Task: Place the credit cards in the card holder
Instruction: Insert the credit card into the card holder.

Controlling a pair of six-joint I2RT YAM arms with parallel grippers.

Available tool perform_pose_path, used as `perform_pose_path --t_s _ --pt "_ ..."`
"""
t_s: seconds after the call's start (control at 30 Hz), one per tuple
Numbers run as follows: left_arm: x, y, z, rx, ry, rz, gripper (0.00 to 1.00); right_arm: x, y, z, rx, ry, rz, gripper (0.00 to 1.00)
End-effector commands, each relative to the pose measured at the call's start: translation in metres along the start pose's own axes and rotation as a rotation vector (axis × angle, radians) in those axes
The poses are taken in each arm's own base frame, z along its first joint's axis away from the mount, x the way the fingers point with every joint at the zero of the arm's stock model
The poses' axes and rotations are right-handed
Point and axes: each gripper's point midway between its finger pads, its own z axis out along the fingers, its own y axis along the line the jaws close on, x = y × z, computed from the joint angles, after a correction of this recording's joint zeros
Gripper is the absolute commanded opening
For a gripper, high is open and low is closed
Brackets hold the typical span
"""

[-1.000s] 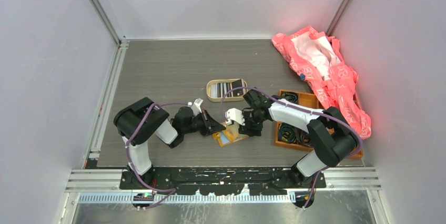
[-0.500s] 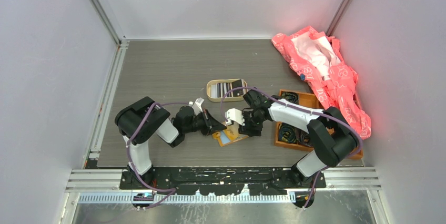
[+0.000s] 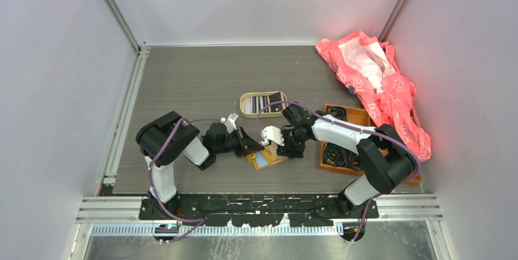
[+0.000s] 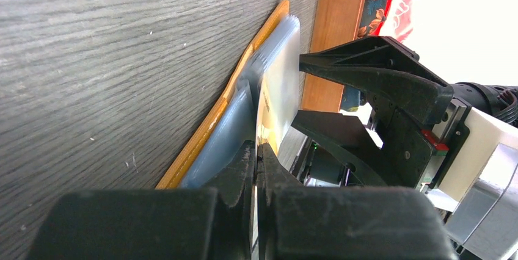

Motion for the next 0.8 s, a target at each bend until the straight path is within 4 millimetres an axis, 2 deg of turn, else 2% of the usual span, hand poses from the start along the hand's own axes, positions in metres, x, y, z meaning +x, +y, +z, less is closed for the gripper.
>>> perform_pose_path --t_s 0.0,0.77 --pt "0.0021 0.0011 0.0043 -0.001 0.014 0.0 0.0 -0.0048 -0.0088 0.0034 0.022 -0.003 -0.026 0.58" --pt "0.0069 0.0074 0.0073 -0.023 0.044 -0.055 0.0 -0.0056 -0.0081 0.0047 0.02 0.0 -0.035 0.58"
